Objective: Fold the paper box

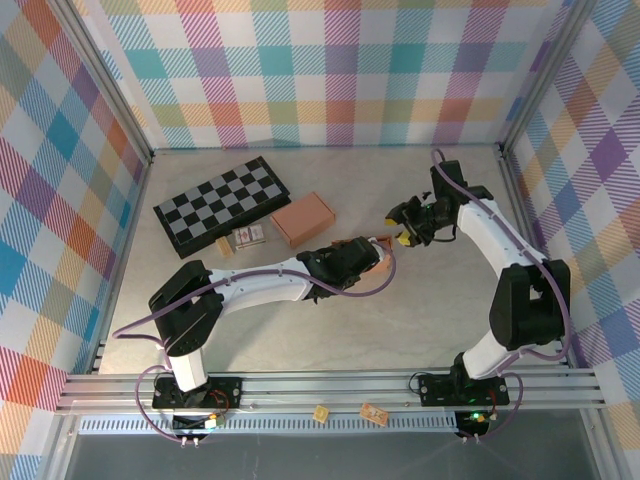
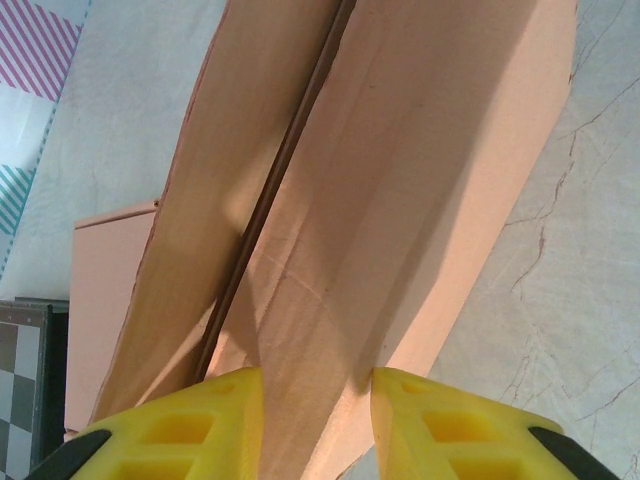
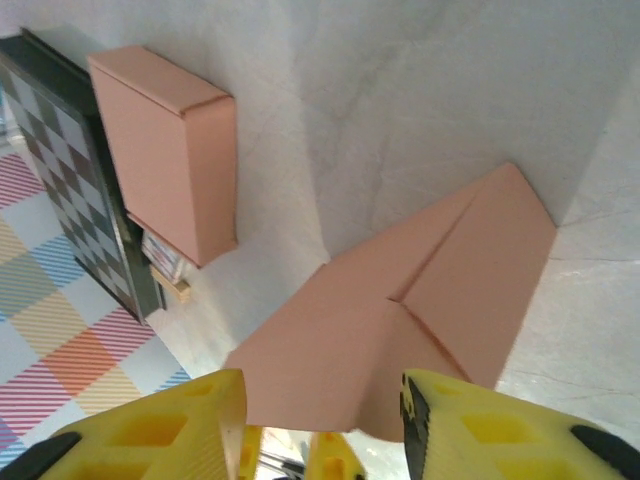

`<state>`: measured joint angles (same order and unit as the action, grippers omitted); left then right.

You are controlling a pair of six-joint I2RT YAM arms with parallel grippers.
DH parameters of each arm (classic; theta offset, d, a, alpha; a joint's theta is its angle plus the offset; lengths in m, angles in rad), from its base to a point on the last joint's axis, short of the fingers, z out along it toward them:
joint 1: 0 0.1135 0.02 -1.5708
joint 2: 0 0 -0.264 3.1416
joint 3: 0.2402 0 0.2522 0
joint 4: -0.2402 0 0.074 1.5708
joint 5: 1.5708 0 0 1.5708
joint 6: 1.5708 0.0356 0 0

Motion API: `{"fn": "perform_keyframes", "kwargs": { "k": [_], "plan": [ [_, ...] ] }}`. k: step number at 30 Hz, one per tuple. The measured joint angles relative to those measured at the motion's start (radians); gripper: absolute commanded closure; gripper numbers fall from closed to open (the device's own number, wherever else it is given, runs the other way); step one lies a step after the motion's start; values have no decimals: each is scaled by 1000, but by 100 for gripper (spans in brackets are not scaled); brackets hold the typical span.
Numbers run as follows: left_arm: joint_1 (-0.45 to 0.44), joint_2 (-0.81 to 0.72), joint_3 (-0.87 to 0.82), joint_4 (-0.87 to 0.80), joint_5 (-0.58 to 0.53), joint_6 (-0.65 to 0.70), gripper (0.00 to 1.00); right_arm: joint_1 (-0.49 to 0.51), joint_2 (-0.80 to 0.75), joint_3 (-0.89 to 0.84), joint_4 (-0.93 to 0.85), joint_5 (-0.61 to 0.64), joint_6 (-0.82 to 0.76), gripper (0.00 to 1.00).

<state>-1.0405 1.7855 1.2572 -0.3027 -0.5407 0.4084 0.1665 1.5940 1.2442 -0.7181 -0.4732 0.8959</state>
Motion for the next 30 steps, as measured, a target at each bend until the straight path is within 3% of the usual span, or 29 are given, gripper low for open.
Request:
{"fn": "perform_keyframes", "kwargs": {
  "k": [11,30],
  "plan": [
    [0,0,0,-2,0,-43,70,5,-50,-94,0,9,-23,78],
    [0,15,4,-11,5,-135,76,108,-203,-237,103,228,-106,86]
  ]
}}
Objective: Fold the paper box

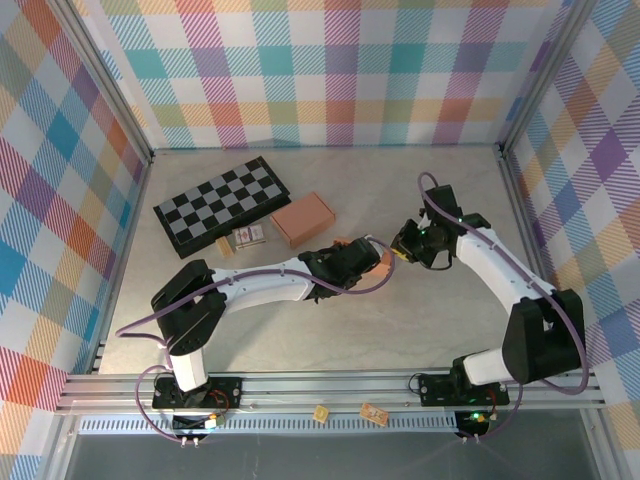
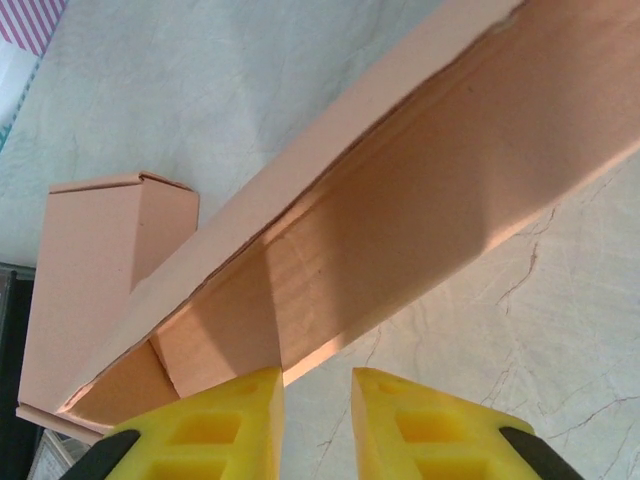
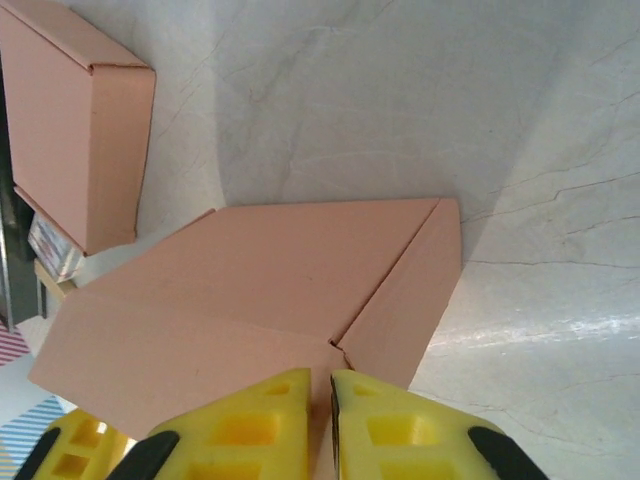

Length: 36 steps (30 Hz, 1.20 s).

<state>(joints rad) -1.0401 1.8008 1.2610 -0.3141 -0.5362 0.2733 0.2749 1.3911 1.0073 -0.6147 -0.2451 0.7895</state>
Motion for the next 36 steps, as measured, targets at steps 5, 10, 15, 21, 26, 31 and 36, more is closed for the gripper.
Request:
{"fn": "perform_keyframes", "kwargs": {
  "k": [5,10,15,21,26,31,36],
  "plan": [
    [0,2,6,-16,31,-35,75,24,-25,-33,35,56,-36,76],
    [2,3,42,-50,73,-65,75,27,-27,-33,21,98,-50,64],
    [4,10,68,-53,92,-72,76,24,-25,35,-48,96,-38,53],
    [12,20,71,-57,105,-72,78,-4,-23,87,-84,-23,34,44],
    [16,20,72,-74,112,-77,77,-34,-19,5,-60,-165,160,44],
    [16,7,73,-100,153,-140,72,-41,-20,-60,-26,-231,266,51],
    [44,-82,115,-182,238,-301,64,-41,-20,-75,19,-247,305,53]
  ]
}}
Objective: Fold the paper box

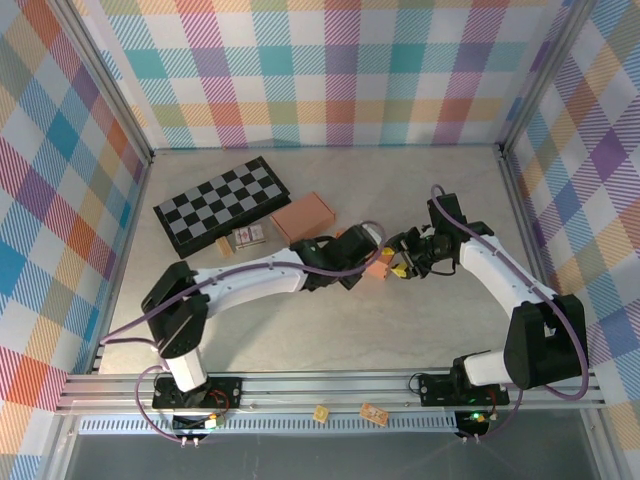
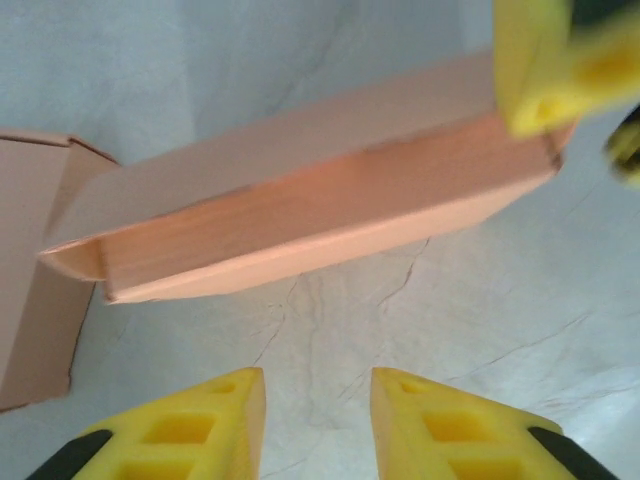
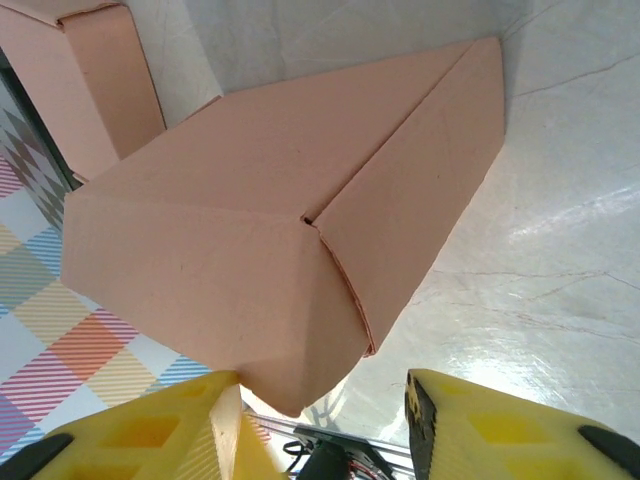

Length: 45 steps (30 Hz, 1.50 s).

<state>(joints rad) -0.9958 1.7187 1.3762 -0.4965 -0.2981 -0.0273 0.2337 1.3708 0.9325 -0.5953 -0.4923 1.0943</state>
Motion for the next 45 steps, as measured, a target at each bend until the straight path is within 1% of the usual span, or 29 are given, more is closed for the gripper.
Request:
{"fn": "perform_keyframes", "kwargs": {
  "k": [2,4,5,6,8,10,13,15,19,22,35,40,41,42,43,45],
  "plan": [
    [58,-36,53,-36,72,-89,64,-1,0,-3,5,1,2,53],
    [161,-48,128,-62,164,-193,67,-6,0,-3,8,1,2,54],
    [227,-42,172,-77,223,-248,69,-6,0,-3,9,1,1,55],
    [293,-25,217,-89,283,-299,70,-6,0,-3,8,1,-2,55],
    [387,25,282,-105,365,-372,71,-6,0,-3,9,1,-3,56],
    [436,82,311,-108,427,-419,72,-6,0,-3,10,2,-6,57],
    [433,160,314,-138,512,-459,74,-6,0,-3,12,2,-9,58],
    [418,201,313,-160,558,-472,74,-6,0,-3,12,2,-10,59],
    [403,214,266,-160,628,-486,74,-8,0,-3,12,2,-11,61],
    [402,214,236,-156,657,-496,74,-11,2,-3,11,12,-16,62],
    [402,212,188,-147,673,-492,75,-13,9,-3,-27,65,-71,66],
    [401,208,171,-126,678,-484,76,-19,9,-22,-24,68,-93,70],
    [399,206,170,-126,679,-482,76,-19,8,-21,-23,69,-94,69],
    [395,204,167,-124,679,-482,76,-19,6,-19,-28,73,-93,65],
    [393,201,163,-122,680,-484,76,-19,2,-15,-35,81,-88,59],
    [387,187,143,-110,677,-498,76,-19,-24,-13,-54,102,-62,45]
  ]
}}
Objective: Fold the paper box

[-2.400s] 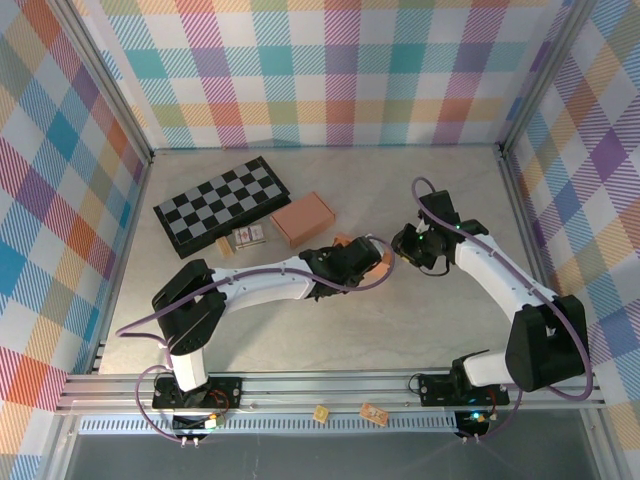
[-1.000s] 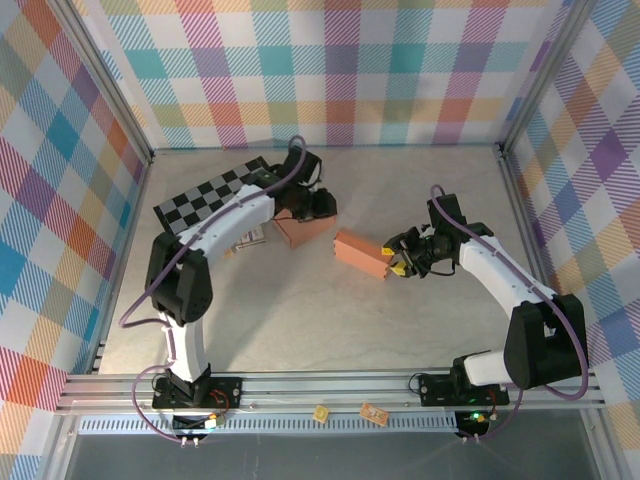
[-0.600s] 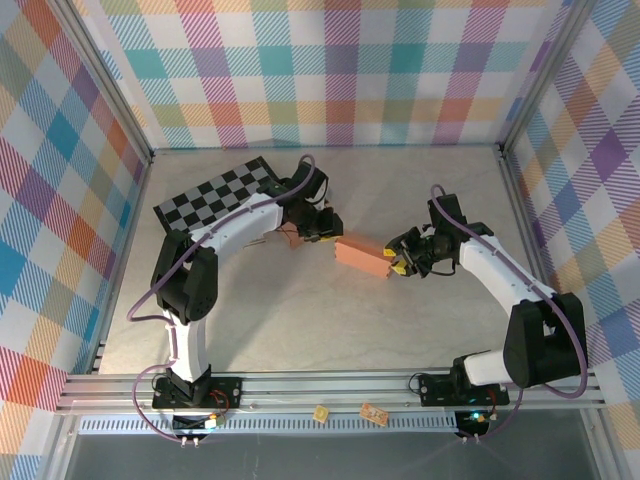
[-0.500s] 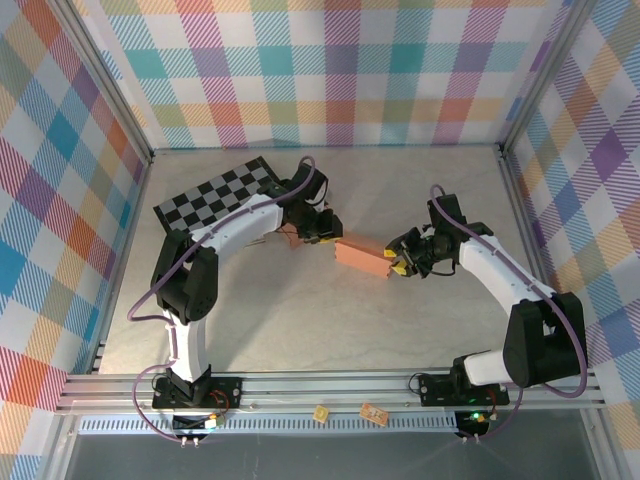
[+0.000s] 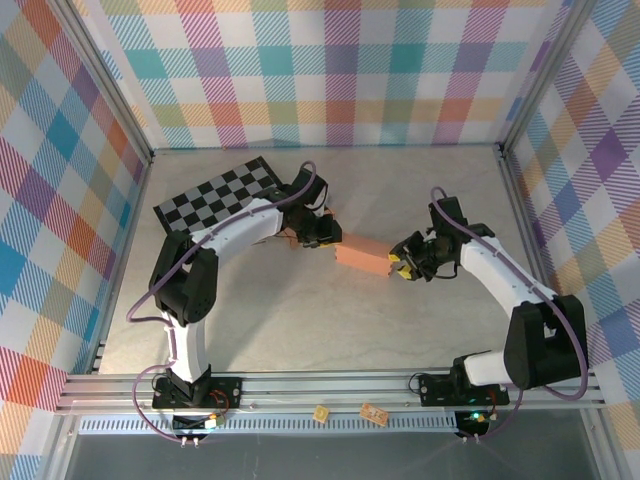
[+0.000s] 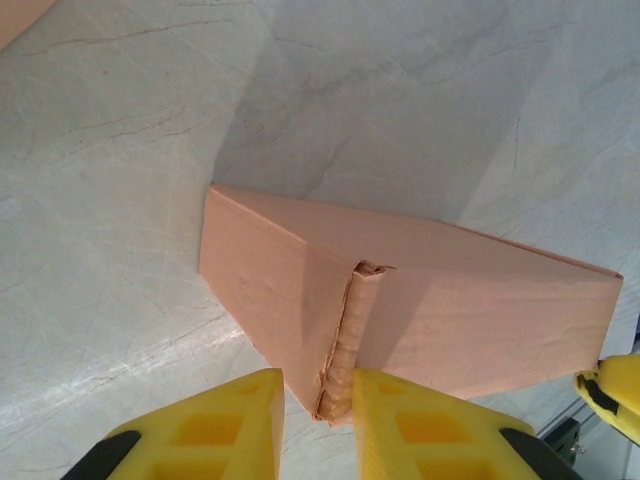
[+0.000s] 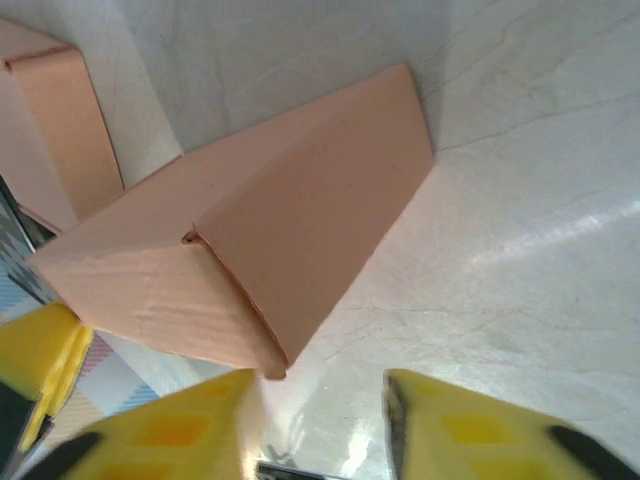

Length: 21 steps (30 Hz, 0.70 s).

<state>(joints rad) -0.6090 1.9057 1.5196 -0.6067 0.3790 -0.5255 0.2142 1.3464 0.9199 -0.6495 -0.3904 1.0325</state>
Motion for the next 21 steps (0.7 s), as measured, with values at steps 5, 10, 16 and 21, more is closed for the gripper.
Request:
{"fn": "perform_keyframes", "kwargs": {
  "k": [5,10,16,21],
  "plan": [
    [-21,-56,-71,18,-5,-51,76,101,-173,-1,0,126,353,22],
    [-37,-86,-119,54,-6,-97,73,294,-182,11,83,294,764,18],
    [-37,-127,-139,95,-4,-134,73,330,13,40,119,365,971,18],
    [-39,-145,-167,136,3,-153,73,336,34,-21,211,406,1025,30]
  ]
}}
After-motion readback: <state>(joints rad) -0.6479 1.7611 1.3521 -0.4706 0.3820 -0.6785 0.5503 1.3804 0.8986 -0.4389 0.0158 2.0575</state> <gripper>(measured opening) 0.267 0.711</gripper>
